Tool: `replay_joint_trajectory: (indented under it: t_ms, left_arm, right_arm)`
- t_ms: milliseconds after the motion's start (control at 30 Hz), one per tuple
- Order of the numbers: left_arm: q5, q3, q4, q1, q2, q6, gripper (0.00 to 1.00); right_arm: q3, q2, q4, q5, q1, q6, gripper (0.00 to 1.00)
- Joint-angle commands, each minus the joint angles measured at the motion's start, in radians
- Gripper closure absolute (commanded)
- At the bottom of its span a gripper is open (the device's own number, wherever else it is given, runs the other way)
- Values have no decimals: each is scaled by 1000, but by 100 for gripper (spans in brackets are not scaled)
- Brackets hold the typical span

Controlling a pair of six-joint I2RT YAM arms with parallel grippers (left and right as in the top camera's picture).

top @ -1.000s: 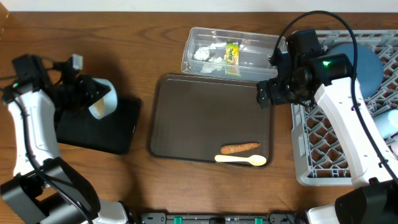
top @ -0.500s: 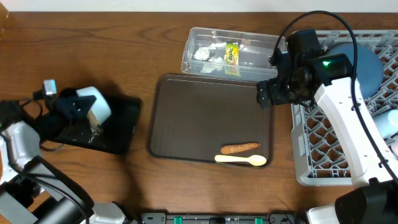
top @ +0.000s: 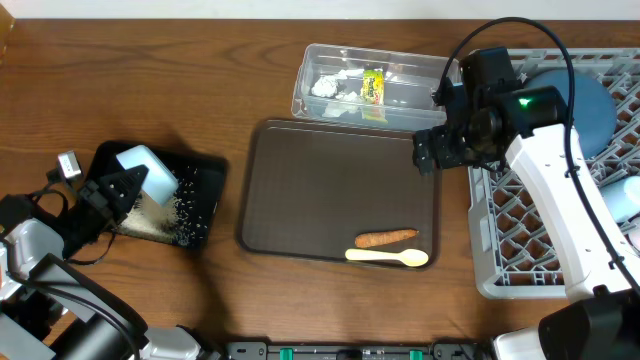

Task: Sort waste into correct bins and load items into the dishwasher rack
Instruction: 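Tilt the bowl with the left gripper to pour rice onto the black tray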

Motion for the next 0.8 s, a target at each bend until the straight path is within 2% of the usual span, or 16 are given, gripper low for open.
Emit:
replay_joint_trajectory:
  t_ms: [0, 267, 333, 467, 500, 533, 600, 767]
  left_arm:
    - [48, -3, 4, 5, -1, 39, 94]
    - [45, -3, 11, 5, 0, 39, 94]
    - [-9, -3, 35, 5, -1, 13, 94]
    - [-259, -3, 101, 5, -1, -241, 94]
    - [-251, -3, 109, 5, -1, -269, 94]
    - [-174, -3, 114, 5, -1, -243, 94]
    - [50, -4, 106, 4, -1, -97, 94]
    - [23, 0, 106, 4, -5, -73, 94]
  right_arm:
    - [0, -20, -4, 4, 3, -16, 1]
    - [0, -20, -4, 4, 3, -16, 1]
    - [0, -20, -4, 4, 3, -16, 1]
    - [0, -20, -4, 4, 3, -16, 1]
    - [0, -20, -3, 4, 3, -16, 1]
    - [0, -20, -3, 4, 3, -16, 1]
    - [0, -20, -3, 4, 3, -16, 1]
    - [0, -20, -4, 4, 3, -16, 1]
